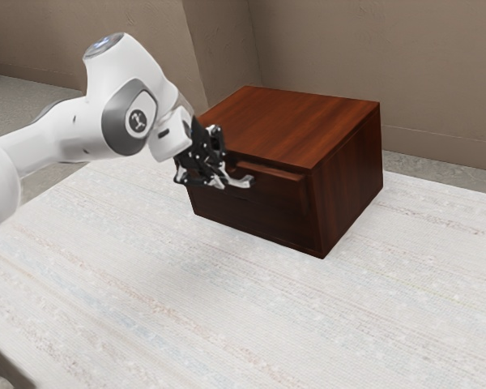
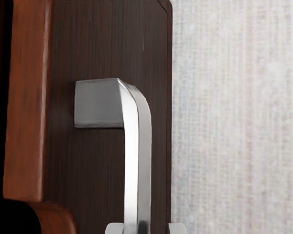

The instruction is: Pull the drawer handle with one arm to open the drawer

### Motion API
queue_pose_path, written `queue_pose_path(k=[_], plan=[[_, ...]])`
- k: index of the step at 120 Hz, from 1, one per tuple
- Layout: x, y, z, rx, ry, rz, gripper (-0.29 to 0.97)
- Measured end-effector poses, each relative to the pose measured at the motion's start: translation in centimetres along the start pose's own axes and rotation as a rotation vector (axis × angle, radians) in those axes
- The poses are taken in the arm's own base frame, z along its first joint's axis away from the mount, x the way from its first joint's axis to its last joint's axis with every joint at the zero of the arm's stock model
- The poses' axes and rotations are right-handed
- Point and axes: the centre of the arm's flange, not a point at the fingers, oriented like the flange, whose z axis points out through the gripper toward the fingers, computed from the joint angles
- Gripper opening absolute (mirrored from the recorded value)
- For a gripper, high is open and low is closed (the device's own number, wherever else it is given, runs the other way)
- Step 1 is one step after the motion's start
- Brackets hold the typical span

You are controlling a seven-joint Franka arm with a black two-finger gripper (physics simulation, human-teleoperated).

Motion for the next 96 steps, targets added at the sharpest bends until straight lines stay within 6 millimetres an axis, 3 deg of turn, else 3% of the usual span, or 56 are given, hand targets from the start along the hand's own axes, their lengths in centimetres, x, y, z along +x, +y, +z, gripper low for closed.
queue_pose_path(k=[96], plan=[[0.0,5.9,-3.0,-0.028,0.008,-0.015,-0.01]])
